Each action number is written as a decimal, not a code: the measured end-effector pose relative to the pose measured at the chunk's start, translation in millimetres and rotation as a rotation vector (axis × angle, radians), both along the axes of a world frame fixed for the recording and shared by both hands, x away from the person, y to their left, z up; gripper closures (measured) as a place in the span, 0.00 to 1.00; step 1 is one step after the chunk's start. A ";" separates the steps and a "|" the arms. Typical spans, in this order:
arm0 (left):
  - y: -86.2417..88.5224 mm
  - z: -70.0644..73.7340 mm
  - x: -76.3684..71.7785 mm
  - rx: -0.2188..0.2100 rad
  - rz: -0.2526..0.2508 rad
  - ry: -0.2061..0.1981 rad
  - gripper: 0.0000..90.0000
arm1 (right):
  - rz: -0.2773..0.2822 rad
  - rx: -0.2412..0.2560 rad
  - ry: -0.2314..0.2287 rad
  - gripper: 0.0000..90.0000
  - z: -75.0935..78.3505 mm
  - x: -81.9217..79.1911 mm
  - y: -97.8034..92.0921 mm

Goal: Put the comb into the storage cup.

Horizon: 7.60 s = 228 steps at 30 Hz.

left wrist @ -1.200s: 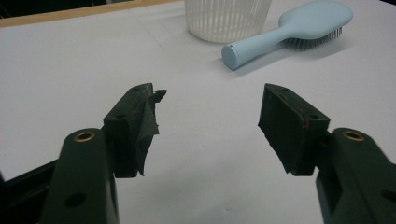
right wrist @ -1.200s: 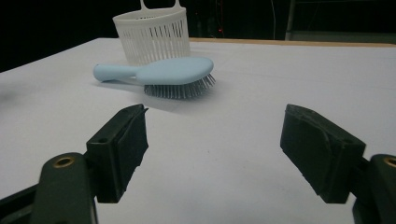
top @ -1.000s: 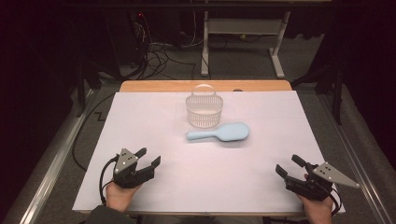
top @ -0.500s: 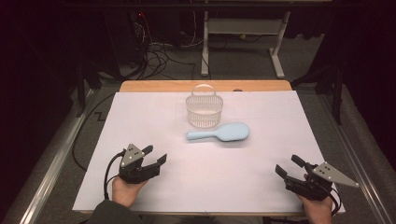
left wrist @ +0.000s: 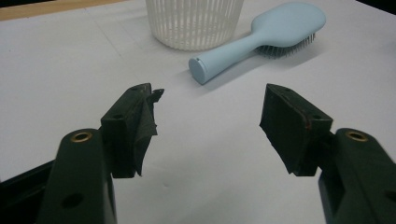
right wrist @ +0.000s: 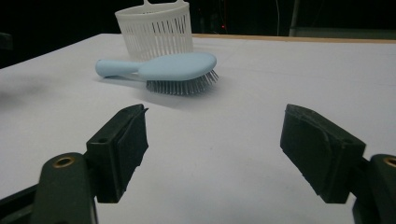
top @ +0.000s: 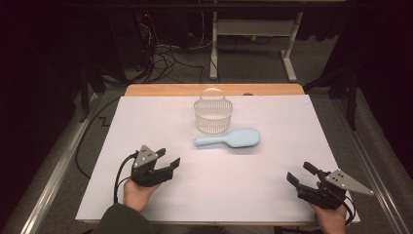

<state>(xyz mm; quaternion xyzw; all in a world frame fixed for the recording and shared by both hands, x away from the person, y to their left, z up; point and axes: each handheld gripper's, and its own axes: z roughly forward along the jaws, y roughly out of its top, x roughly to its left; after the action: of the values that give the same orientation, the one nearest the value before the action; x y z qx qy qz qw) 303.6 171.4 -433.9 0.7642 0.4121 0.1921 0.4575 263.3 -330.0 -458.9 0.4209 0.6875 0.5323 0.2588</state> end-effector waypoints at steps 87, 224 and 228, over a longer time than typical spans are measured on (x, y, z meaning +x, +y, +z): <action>-94.4 21.6 65.0 0.087 -0.140 0.022 0.35 | 0.011 0.004 0.007 0.27 -0.2 0.1 0.0; -172.1 -0.5 129.7 0.456 -0.227 0.379 0.51 | 0.034 -0.005 0.017 0.29 -1.7 1.9 2.9; -175.9 -1.3 131.6 0.459 -0.223 0.382 0.52 | 0.035 -0.003 0.017 0.29 -1.8 1.9 2.7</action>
<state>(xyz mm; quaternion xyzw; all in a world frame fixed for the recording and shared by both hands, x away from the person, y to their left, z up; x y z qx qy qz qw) 435.2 -4.6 -435.3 0.9101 0.3502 0.0819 0.2059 265.3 -327.3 -460.6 0.4127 0.6977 0.5322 0.2443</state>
